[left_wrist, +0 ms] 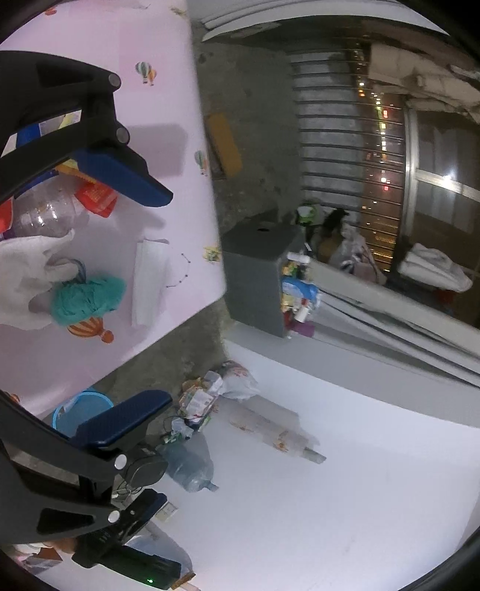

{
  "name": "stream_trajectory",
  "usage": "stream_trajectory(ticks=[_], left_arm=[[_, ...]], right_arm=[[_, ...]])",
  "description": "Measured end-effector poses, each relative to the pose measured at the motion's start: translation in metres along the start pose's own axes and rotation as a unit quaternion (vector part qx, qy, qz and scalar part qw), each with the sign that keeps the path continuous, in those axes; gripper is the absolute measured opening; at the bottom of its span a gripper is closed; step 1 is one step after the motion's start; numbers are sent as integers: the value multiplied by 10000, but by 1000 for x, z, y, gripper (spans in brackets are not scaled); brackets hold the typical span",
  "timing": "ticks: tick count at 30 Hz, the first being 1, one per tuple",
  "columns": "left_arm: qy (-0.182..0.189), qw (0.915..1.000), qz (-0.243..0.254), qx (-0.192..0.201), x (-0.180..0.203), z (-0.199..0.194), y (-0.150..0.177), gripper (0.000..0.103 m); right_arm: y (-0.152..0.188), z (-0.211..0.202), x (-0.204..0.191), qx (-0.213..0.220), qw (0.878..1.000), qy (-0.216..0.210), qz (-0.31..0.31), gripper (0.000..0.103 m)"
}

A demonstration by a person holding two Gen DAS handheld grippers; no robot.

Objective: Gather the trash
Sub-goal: 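Move both tools back over the table toward the red snack bag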

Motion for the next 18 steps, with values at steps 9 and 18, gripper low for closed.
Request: stream_trajectory(ticks=[9,18], left_arm=[[14,9986,-227,-475,-20,42,-8,85],[-255,9907,-561,-1217,-75,62,27,69]], right_arm=[[8,47,-12,-548,9983,-196,89,89],[37,107,-32,-1350,9897,-446,-135,72]])
Point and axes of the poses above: each gripper's, at about its wrist camera, not at the fingertips, and z roughly the way its jaws point, x to its right, y to its underside, the point moved 9 cm from there along z, roughly the way its jaws point, and after that the axes turned 15 degrees about z, right-handed, at the moved point
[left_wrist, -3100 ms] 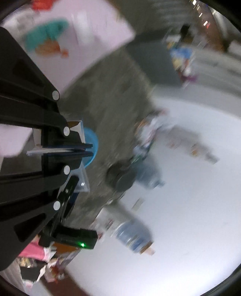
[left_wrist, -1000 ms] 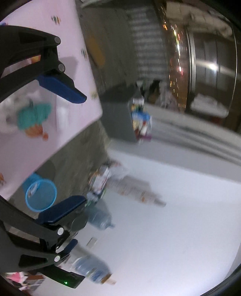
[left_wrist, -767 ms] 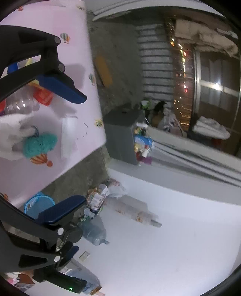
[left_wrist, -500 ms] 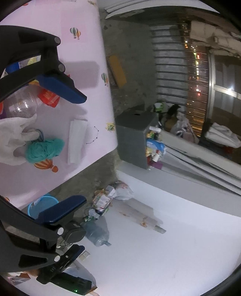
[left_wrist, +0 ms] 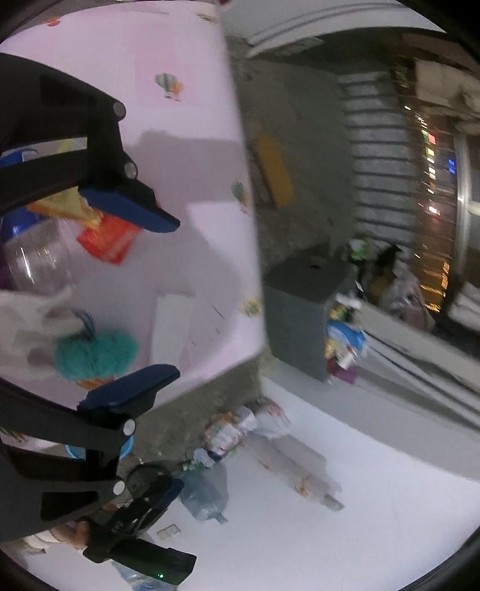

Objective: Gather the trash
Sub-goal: 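Move both tools back over the table toward the red snack bag, then grasp the red snack bag with the left gripper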

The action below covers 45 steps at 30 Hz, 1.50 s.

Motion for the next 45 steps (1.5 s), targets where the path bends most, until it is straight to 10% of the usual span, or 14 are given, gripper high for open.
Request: stream_trajectory(ticks=[18,31,41,45], left_arm=[[285,9713,-855,-2201,-66,121,67,64],[235,9725,-454,-2272,-57,138,71,38],[150,9799,-129,-1983,-46,133,58,24],[103,9844,25,-1754,-41,124,47,24]], right_arm=[[30,89,9,-1047,9942,215,-72,71],[52,115,14,-1403,9874,580,-435,58],[47,114,22,-1400,9868,748,-321,6],[45,109,21,-1351,9885,660,-171,1]])
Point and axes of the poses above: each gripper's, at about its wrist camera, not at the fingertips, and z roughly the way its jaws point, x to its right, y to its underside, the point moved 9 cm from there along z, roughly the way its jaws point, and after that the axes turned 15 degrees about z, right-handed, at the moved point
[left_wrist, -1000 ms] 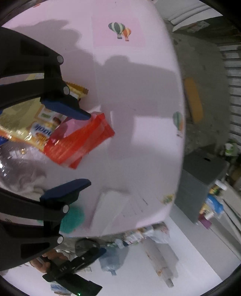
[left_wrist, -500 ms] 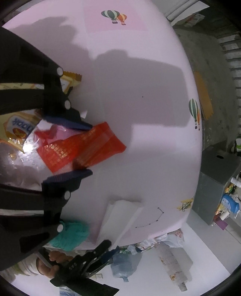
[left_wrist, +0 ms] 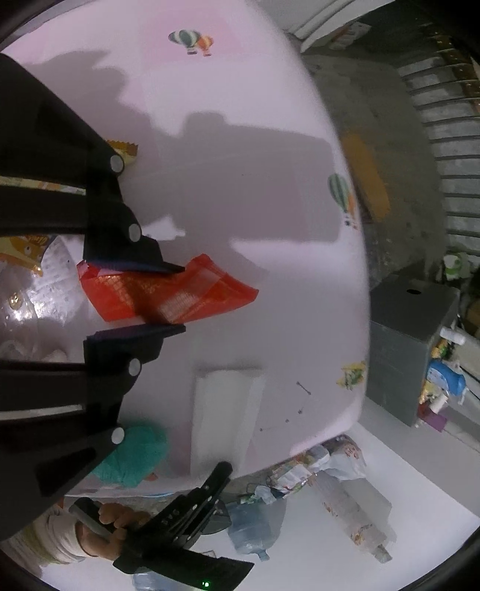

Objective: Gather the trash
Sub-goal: 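Grasp the red snack bag with the left gripper, then carry the red bag to the blue wastebasket and open the left gripper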

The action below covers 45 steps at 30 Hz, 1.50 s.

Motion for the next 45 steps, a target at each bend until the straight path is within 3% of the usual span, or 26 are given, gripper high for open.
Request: stream_trajectory(ticks=[17,27,31,38,45], left_arm=[[-166,9929,373,1115,36,-79,-30,23],[121,9794,933,1785,111,-132,-48,23],[287,9745,1197,1875,149,-139,-54,23],[746,9638,1798,1824,237,-131,-61,23],[1466,9472,2607,1159,366,-73,-58,23]], right_arm=[[-27,-84,-9,902,9933,-615,380,0],[-30,-163,23,1509,9825,-791,755,0],[-24,-193,52,1748,9764,-720,1041,0],[5,-241,131,2207,9610,-187,1656,0],[56,-262,238,2383,9275,528,2833,0]])
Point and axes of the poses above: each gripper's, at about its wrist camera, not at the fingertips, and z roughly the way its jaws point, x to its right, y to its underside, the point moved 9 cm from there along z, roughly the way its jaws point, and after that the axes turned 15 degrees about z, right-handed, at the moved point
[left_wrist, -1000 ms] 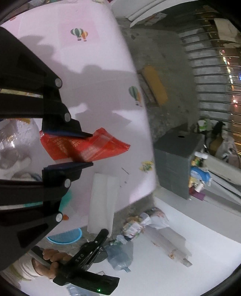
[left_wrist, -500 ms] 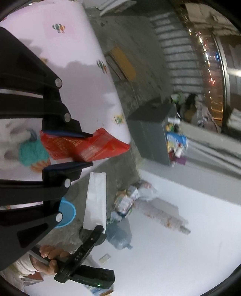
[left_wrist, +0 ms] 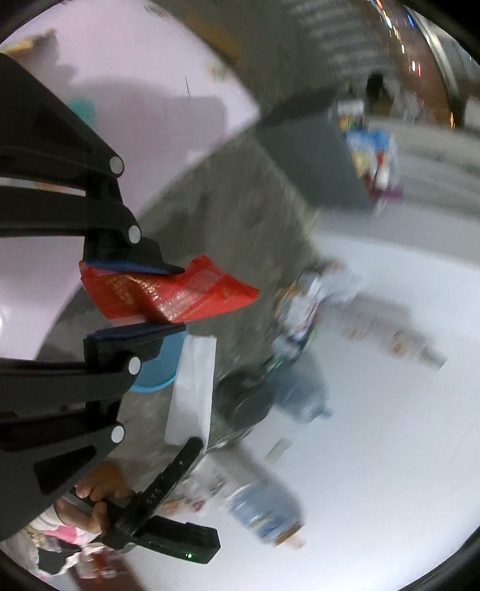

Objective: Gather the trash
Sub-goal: 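Carry the red bag to the blue wastebasket and open the left gripper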

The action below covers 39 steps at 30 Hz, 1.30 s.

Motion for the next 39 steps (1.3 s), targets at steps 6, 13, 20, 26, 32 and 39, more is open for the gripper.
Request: stream_trajectory(ticks=[6,13,20,26,32,39], left_arm=[[746,9935,491,-708,87,109,-13,23],[1087,9794,634,-1576,145,227,5,25],[817,9743,860,-1917,155,317,23,51],[616,9731,725,-2100,146,347,42,67],[480,9836,648,-1613,132,304,27,71],[682,9921,529,-907,127,222,6,71]], right_arm=[[-4,4,88,77,9935,717,875,0],[3,37,174,-187,9775,1346,1611,0],[26,91,238,-597,9601,1512,2275,8],[64,116,270,-943,9405,1766,2746,42],[66,84,258,-768,9450,1652,2718,51],[52,38,214,-530,9580,1466,2409,59]])
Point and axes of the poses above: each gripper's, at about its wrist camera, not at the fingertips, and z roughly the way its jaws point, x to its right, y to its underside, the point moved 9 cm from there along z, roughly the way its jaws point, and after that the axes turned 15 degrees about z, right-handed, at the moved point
